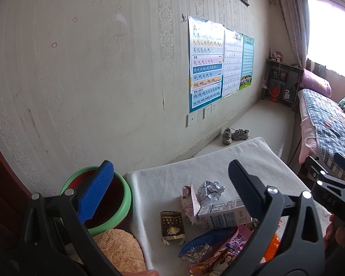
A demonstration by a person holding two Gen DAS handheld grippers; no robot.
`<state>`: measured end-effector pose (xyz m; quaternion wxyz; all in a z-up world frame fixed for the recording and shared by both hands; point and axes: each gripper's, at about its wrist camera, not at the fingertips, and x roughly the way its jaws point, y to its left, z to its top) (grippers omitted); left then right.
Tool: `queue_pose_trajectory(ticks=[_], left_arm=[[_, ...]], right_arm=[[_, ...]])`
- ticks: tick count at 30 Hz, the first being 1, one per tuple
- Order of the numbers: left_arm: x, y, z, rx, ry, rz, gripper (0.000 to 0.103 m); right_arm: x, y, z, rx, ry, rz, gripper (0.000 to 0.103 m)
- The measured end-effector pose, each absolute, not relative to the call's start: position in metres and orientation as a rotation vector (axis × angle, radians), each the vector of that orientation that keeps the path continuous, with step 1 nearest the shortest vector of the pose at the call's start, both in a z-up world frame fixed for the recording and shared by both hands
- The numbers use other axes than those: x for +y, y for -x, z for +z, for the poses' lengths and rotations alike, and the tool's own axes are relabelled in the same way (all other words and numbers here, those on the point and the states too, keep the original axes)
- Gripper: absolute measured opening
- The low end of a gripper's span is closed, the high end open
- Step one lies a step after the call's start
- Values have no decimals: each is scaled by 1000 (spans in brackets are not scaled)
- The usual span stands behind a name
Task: Collect trash
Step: 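Grasp the brown cigarette pack with the left tool while the right tool grasps the white milk carton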
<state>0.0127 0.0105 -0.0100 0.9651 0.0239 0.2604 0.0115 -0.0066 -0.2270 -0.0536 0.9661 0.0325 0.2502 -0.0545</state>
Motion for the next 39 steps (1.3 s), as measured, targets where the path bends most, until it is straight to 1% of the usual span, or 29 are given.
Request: queue_pose_trajectory(ticks=[8,12,16,18,21,25,27,29,30,32,33,39], left_arm=[[17,-17,-14,538,-41,9,98],[29,-29,-29,578,-31,4,98],[35,-44,-62,668,-80,34,98],[39,-54,-87,748,-103,35,98],[43,-68,-122,870,-88,48,98],[39,-87,-160,984,-50,21,98],[36,-95,-174,1022,-27,-5,91],[30,-102,-185,1056,-41,-19,75],[27,-104,-190,1069,-49,-28,71],[21,-107,-202,1102,-57,-51,56],[20,-109,-208,1123,-57,-60,51],[29,-105,-208,1112,-42,-83,48]], right_arm=[[-229,2,-58,534,-84,-99,96],[-229,-3,-64,580,-102,-72,96],[-222,-7,-71,613,-77,-53,96],[-219,-8,-73,620,-71,-47,96],[-218,-12,-76,637,-72,-37,96],[-219,-18,-84,673,-94,-12,96],[-219,-21,-88,696,-110,18,96],[-217,-26,-94,727,-123,61,96],[-215,-28,-96,742,-126,78,96],[-210,-33,-104,779,-135,124,96],[-205,-37,-109,803,-137,159,96],[-181,-62,-135,893,-106,303,96]])
